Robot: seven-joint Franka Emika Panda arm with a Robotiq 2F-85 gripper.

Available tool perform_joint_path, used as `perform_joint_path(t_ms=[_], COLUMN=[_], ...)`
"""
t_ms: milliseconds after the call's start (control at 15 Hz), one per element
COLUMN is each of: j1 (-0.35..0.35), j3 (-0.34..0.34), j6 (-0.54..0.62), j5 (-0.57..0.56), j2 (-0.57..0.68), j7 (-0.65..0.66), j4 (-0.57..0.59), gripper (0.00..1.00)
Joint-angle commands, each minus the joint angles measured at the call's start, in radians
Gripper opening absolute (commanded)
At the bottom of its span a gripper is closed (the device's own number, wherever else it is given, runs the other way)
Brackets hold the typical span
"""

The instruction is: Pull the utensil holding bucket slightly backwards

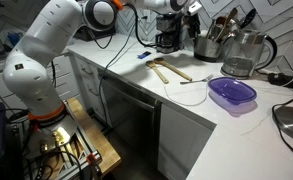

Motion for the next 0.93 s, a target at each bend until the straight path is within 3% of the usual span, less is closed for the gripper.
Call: perform_joint_path(t_ms=[0, 133, 200, 533, 867], j1=[-0.004, -0.015, -0.002, -0.005, -0.005], j3=[-0.029, -0.006, -0.015, -0.012, -0.015], j6=[-0.041, -0.031, -0.005, -0.005, -0.029], j5=[0.018, 0.035, 0.003, 0.011, 0.026], j2=[0.079, 0.091, 0.049, 0.067, 0.104], j7=[0.191, 0.217, 0.182, 0.204, 0.313], j4=[0.116, 0.132, 0.062, 0.090, 0.134], gripper=[1.00, 1.00, 1.00, 1.00, 1.00])
